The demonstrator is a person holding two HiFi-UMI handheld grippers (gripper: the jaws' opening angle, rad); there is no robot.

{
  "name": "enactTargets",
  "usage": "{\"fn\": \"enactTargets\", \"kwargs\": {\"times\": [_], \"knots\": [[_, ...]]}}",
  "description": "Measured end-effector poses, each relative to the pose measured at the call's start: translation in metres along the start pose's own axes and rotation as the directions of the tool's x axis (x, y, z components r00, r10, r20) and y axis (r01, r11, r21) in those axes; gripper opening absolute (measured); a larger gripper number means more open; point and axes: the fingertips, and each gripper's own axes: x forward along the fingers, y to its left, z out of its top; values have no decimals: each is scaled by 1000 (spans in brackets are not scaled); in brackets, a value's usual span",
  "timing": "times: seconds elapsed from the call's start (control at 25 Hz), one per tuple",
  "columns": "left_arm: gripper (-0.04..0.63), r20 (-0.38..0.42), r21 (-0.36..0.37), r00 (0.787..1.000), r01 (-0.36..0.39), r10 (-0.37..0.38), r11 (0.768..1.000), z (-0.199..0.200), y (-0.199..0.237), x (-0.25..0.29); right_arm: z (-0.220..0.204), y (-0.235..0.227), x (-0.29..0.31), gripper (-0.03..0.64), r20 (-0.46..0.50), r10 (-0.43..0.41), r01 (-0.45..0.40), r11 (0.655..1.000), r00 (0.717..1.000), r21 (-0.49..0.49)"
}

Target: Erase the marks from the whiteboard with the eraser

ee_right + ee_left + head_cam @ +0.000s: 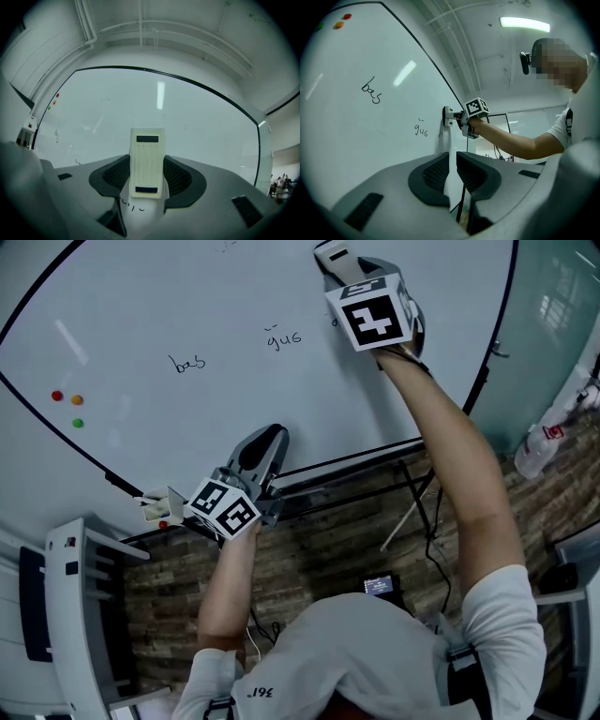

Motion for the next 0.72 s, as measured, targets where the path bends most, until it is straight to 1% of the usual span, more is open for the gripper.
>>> {"fn": "enactTargets", "kwargs": {"times": [0.16, 0.32, 0.56, 0.64, 0.72], "knots": [[55, -3, -6, 1000, -1, 1, 1000, -3, -4, 8, -11, -24, -4, 244, -10, -37, 37, 999, 999, 5], [55, -3, -3, 1000, 21, -21, 1000, -6, -7, 17, -24, -45, -7, 244, -22, -65, 65, 998, 998, 6], [55, -5, -7, 1000, 23, -23, 1000, -8, -6, 17, -40, -69, -11, 244, -45, -104, 104, 994, 994, 13], [55, -4, -3, 1000, 23, -24, 1000, -6, -5, 14, -44, -77, -13, 243, -58, -129, 130, 991, 990, 17], [55, -3, 3, 1000, 21, -21, 1000, -3, -3, 9, -48, -88, -18, 242, -72, -175, 177, 984, 982, 15]]}}
